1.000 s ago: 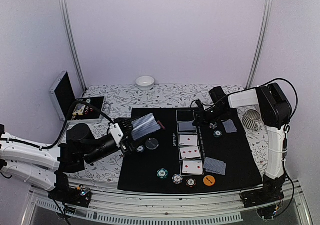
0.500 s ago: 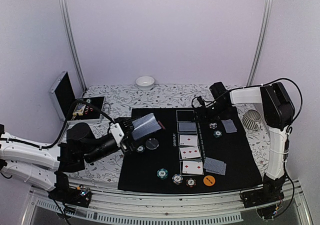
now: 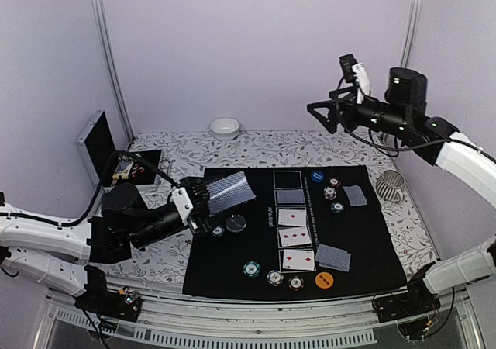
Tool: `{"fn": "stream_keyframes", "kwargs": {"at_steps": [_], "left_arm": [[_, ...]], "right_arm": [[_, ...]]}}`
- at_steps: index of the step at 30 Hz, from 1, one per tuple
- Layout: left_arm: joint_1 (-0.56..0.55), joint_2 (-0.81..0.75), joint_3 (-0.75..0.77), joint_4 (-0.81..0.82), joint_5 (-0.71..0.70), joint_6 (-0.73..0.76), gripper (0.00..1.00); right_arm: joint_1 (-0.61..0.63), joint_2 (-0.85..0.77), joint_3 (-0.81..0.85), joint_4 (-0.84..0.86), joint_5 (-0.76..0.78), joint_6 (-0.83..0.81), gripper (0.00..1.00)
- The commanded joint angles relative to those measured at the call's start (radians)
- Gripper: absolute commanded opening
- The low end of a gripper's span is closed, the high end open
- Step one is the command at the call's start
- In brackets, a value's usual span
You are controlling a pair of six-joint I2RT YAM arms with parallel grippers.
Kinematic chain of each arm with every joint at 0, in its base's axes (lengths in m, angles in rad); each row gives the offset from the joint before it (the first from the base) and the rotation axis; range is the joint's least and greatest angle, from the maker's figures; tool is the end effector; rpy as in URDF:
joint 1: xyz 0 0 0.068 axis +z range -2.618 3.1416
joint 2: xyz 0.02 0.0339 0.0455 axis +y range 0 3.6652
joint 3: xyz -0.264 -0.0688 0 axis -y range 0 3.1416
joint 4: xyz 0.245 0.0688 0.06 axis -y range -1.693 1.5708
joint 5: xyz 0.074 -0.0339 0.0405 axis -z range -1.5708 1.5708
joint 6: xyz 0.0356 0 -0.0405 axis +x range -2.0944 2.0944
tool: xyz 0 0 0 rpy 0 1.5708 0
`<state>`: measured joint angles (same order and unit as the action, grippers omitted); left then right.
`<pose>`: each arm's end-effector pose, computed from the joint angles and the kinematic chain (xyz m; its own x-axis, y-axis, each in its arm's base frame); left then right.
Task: Distribute texas hold em gaming equipment
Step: Distribute the poker card in the community card area, then pick up the poker card from the face-down deck piles.
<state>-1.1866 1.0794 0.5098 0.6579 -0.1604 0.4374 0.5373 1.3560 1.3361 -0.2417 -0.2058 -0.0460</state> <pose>0.0963 -0.2230 0.2743 0.3923 0.1451 -0.9083 0.7610 0.5034 0.4092 0.2669 0.1675 0.3984 -0.1911 -0.1663 -0.9674 -0.6801 0.7331 0.0084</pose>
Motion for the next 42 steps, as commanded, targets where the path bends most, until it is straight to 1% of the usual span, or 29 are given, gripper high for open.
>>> {"fn": "stream_keyframes", "kwargs": {"at_steps": [1, 2, 3, 5, 6, 9, 11, 14, 18, 21, 25, 30, 36, 39, 42], "left_arm": [[-0.024, -0.002, 0.042, 0.004, 0.062, 0.030, 0.61], [-0.026, 0.001, 0.047, 0.004, 0.067, 0.032, 0.61], [-0.030, 0.004, 0.051, 0.004, 0.068, 0.034, 0.61], [-0.035, 0.011, 0.063, 0.005, 0.068, 0.038, 0.61], [-0.038, 0.014, 0.069, 0.005, 0.068, 0.040, 0.61], [-0.049, 0.018, 0.077, 0.007, 0.062, 0.050, 0.61], [-0.053, 0.022, 0.078, 0.015, 0.057, 0.061, 0.61], [-0.055, 0.029, 0.084, 0.013, 0.046, 0.074, 0.61], [-0.057, 0.035, 0.088, 0.013, 0.038, 0.085, 0.61], [-0.058, 0.043, 0.093, 0.013, 0.024, 0.096, 0.61], [-0.061, 0.045, 0.096, 0.021, 0.024, 0.099, 0.61], [-0.063, 0.051, 0.098, 0.023, 0.023, 0.113, 0.61], [-0.065, 0.039, 0.087, 0.027, 0.019, 0.113, 0.61], [-0.065, 0.036, 0.083, 0.026, 0.010, 0.115, 0.61], [-0.065, 0.034, 0.080, 0.026, 0.009, 0.113, 0.61]], "right_arm": [[-0.008, -0.207, -0.256, 0.494, -0.455, 0.076, 0.99], [-0.007, -0.210, -0.272, 0.541, -0.504, 0.165, 0.99], [-0.003, -0.195, -0.263, 0.545, -0.590, 0.222, 0.99], [0.017, -0.146, -0.223, 0.476, -0.658, 0.333, 0.99], [0.039, -0.126, -0.208, 0.419, -0.648, 0.349, 0.99], [0.153, -0.105, -0.208, 0.284, -0.510, 0.306, 0.99], [0.214, -0.086, -0.204, 0.231, -0.459, 0.276, 0.99], [0.259, -0.060, -0.187, 0.185, -0.475, 0.277, 0.99], [0.313, -0.024, -0.158, 0.168, -0.507, 0.278, 0.99], [0.357, 0.041, -0.108, 0.109, -0.476, 0.266, 0.99], [0.373, 0.097, -0.078, 0.067, -0.399, 0.257, 0.99], [0.385, 0.143, -0.038, 0.011, -0.340, 0.237, 0.99], [0.375, 0.118, -0.042, -0.058, -0.219, 0.201, 0.99], [0.367, 0.104, -0.033, -0.087, -0.203, 0.186, 1.00], [0.366, 0.097, -0.023, -0.095, -0.224, 0.175, 0.97]]}}
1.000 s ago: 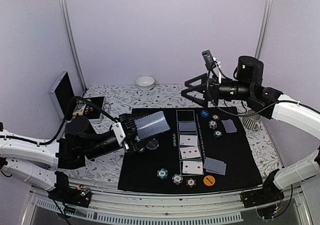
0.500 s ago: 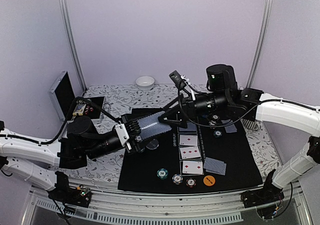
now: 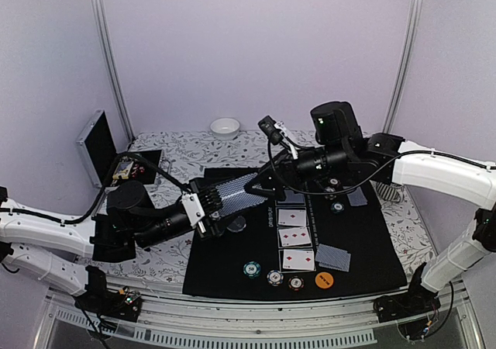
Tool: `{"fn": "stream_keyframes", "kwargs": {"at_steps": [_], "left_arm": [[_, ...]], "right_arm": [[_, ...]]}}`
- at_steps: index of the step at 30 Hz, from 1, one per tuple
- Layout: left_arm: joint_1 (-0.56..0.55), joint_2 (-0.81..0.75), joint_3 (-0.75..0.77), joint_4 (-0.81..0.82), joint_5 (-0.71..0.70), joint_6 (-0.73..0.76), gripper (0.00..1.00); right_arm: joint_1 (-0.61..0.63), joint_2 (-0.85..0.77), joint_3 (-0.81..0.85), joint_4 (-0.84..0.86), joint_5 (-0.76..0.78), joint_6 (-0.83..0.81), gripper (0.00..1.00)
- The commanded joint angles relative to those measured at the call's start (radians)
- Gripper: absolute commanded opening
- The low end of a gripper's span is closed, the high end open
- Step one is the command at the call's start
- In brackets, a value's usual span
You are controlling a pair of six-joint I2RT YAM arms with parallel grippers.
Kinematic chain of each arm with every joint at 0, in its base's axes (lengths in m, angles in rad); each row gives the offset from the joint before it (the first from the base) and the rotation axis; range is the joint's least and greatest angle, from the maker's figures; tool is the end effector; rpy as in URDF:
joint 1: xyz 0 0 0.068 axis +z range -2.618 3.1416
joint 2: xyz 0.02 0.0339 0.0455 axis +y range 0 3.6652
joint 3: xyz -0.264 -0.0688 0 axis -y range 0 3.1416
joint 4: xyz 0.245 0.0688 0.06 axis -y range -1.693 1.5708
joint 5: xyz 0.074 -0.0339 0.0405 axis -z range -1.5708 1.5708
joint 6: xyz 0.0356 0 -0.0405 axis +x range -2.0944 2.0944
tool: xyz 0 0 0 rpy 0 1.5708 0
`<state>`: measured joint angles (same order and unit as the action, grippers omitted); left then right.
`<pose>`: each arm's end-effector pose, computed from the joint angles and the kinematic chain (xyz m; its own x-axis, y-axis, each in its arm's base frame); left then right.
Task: Distribute texas hold em gaming equipment
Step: Pick up the poker card from the face-down deck piles.
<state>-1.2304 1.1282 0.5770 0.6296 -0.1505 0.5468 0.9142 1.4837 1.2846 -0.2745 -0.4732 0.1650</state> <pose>0.0905 -0.2395 0.2834 0.4810 0.1818 -0.8577 0.7399 0.4407 0.5083 0.1966 0.2817 0.3387 -0.4311 -0.3199 -0.8437 -0.8939 0.2784 0.3512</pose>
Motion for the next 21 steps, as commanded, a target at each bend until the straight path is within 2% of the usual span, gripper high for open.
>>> {"fn": "stream_keyframes", "kwargs": {"at_steps": [1, 6, 13, 16, 19, 21], "left_arm": [[-0.020, -0.015, 0.011, 0.057, -0.001, 0.004, 0.61], [-0.020, -0.014, 0.008, 0.058, -0.013, 0.003, 0.61], [-0.021, -0.004, 0.007, 0.057, -0.065, 0.005, 0.61], [-0.021, -0.004, 0.003, 0.057, -0.067, 0.000, 0.61], [-0.021, -0.004, 0.001, 0.055, -0.076, -0.005, 0.61], [-0.020, -0.006, -0.008, 0.055, -0.085, -0.009, 0.61]], "right_arm": [[-0.012, -0.031, 0.032, -0.066, 0.021, -0.041, 0.95], [-0.011, -0.033, 0.050, -0.077, -0.073, -0.061, 0.81], [-0.011, -0.060, 0.056, -0.084, -0.119, -0.061, 0.39], [-0.014, -0.067, 0.062, -0.095, -0.108, -0.058, 0.26], [-0.020, -0.065, 0.074, -0.117, -0.100, -0.059, 0.05], [-0.029, -0.071, 0.082, -0.132, -0.086, -0.063, 0.02]]}}
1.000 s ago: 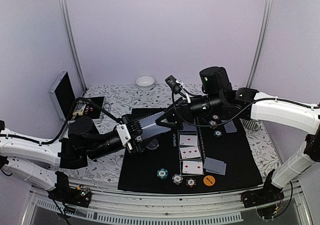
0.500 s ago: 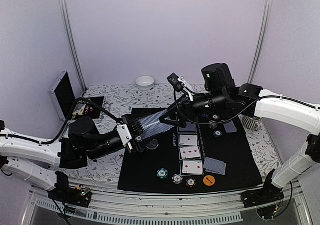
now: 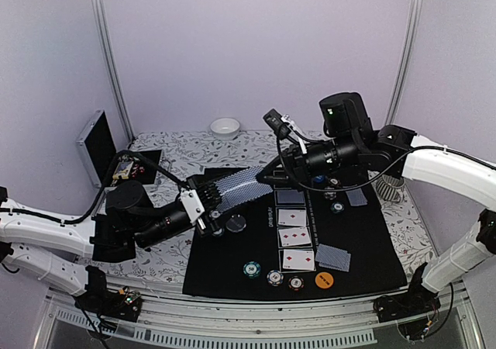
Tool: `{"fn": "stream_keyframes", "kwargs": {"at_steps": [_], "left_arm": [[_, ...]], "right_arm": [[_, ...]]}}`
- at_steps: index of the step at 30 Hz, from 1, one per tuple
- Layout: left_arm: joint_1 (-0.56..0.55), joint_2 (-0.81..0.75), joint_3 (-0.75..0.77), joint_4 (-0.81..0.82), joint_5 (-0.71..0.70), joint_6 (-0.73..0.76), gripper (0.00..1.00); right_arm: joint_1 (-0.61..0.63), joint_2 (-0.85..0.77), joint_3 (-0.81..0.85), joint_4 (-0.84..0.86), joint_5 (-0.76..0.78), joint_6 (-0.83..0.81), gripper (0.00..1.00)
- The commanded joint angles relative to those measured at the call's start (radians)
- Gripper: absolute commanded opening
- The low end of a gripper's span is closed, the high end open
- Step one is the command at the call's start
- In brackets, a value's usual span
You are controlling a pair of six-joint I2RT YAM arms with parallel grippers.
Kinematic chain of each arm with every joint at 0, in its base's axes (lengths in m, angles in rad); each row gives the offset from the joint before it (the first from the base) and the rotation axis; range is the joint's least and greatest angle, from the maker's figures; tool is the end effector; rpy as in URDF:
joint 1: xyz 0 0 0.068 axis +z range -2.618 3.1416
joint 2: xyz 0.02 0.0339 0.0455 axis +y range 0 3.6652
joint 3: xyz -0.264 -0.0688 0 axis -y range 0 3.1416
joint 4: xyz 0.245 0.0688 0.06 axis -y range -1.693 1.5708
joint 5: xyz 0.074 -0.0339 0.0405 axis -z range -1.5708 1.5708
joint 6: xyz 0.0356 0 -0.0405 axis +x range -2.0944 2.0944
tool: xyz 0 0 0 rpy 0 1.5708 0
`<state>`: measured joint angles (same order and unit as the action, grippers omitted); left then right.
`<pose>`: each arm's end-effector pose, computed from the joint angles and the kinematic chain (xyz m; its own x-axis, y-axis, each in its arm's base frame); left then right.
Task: Distribute texas hold em gaming equipment
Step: Pick up the poker card from the face-down deck piles, then distribute the poker card in the community card area.
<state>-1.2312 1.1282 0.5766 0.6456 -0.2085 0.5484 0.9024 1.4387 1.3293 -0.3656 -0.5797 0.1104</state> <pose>0.0920 -0.2383 0.2850 0.4718 0.1957 -0.8597 0.7123 0.4901 0.5024 0.1877 0.2692 0.3606 -0.3873 -0.3417 -0.8563 -0.9214 0.1749 0.3470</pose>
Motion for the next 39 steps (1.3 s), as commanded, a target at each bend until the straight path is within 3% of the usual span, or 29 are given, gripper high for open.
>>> {"fn": "stream_keyframes", "kwargs": {"at_steps": [1, 7, 14, 20, 28, 39], "left_arm": [[-0.020, -0.009, -0.012, 0.039, -0.032, -0.013, 0.61], [-0.020, -0.019, -0.050, 0.046, -0.064, -0.042, 0.61], [-0.018, -0.048, -0.139, 0.083, -0.149, -0.120, 0.61], [-0.019, -0.091, -0.202, 0.087, -0.217, -0.225, 0.61], [-0.020, -0.152, -0.268, 0.082, -0.289, -0.282, 0.61], [-0.020, -0.211, -0.317, 0.072, -0.338, -0.326, 0.61]], "right_arm": [[-0.023, -0.033, 0.038, -0.044, 0.025, -0.009, 0.02], [-0.092, -0.064, 0.060, -0.050, -0.050, -0.011, 0.01], [-0.334, -0.026, 0.100, -0.016, -0.107, 0.002, 0.01], [-0.460, 0.223, 0.155, 0.003, 0.008, 0.015, 0.01], [-0.494, 0.585, 0.304, 0.018, -0.054, 0.029, 0.01], [-0.568, 0.861, 0.387, 0.048, -0.091, 0.090, 0.01]]}}
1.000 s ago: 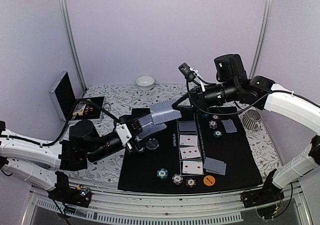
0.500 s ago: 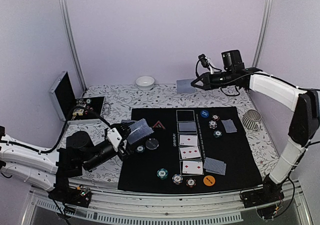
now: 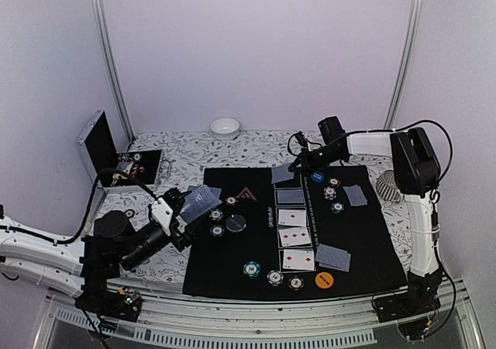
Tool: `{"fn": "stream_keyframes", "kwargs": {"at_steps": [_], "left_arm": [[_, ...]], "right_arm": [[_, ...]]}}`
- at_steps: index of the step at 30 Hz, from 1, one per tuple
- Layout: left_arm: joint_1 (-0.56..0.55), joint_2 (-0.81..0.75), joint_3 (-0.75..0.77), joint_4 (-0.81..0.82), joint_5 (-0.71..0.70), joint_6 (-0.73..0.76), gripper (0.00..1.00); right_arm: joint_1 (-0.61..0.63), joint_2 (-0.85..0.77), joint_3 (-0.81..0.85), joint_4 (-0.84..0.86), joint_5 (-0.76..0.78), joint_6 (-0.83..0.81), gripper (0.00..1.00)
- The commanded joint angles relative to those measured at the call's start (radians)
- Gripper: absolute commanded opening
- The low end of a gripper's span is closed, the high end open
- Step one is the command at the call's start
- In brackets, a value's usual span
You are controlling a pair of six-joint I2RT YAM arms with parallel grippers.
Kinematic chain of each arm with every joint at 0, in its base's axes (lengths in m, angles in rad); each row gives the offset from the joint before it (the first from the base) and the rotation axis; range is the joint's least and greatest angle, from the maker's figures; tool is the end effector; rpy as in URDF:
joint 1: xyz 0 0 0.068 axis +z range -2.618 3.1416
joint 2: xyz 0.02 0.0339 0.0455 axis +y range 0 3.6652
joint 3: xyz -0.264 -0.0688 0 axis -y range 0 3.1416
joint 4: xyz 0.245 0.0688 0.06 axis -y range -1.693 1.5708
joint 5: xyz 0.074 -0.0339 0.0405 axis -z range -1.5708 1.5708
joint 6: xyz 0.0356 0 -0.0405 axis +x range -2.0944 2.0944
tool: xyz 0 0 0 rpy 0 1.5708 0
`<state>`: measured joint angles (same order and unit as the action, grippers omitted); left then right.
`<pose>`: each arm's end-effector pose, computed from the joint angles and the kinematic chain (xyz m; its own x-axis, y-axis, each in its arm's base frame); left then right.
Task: Distribute texas hold em gaming equipment
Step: Distribute the poker card in the community card area.
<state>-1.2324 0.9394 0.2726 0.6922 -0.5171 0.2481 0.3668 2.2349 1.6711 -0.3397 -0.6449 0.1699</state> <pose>0.0826 -0.1816 0.2249 0.1692 0.1621 -0.9722 0.6337 0.7375 0.2333 0.4453 0.1940 0.1607 -0.8299 -0.1741 -0.5301 -0.5008 0.6514 0.5700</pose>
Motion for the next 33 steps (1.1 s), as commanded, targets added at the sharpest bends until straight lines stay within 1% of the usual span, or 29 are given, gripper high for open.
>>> {"fn": "stream_keyframes", "kwargs": {"at_steps": [1, 5, 7, 10, 15, 19, 22, 28, 33], "left_arm": [[-0.019, -0.024, -0.015, 0.025, -0.032, -0.025, 0.61], [-0.019, -0.027, -0.019, 0.024, -0.036, -0.025, 0.61], [-0.019, -0.029, -0.021, 0.024, -0.038, -0.027, 0.61], [-0.018, -0.036, -0.024, 0.019, -0.042, -0.035, 0.61], [-0.019, -0.047, -0.044, 0.015, -0.066, -0.075, 0.61], [-0.019, -0.028, -0.058, 0.013, -0.127, -0.118, 0.61], [-0.019, -0.011, -0.061, 0.010, -0.178, -0.145, 0.61], [-0.019, -0.013, -0.089, 0.032, -0.223, -0.178, 0.61], [-0.019, -0.004, -0.100, 0.009, -0.298, -0.248, 0.61]], "right_arm": [[-0.039, 0.078, 0.050, 0.024, -0.025, 0.031, 0.01], [-0.062, 0.104, 0.068, 0.027, -0.018, 0.038, 0.02], [-0.065, 0.143, 0.070, 0.023, -0.020, 0.036, 0.02], [-0.065, 0.153, 0.069, 0.001, -0.052, 0.004, 0.02], [-0.066, 0.158, 0.077, -0.058, -0.062, -0.077, 0.02], [-0.064, 0.163, 0.093, -0.077, -0.044, -0.097, 0.02], [-0.065, 0.168, 0.102, -0.080, -0.059, -0.096, 0.02], [-0.063, 0.188, 0.119, -0.081, -0.071, -0.078, 0.02], [-0.051, 0.190, 0.125, -0.080, -0.073, -0.064, 0.03]]}}
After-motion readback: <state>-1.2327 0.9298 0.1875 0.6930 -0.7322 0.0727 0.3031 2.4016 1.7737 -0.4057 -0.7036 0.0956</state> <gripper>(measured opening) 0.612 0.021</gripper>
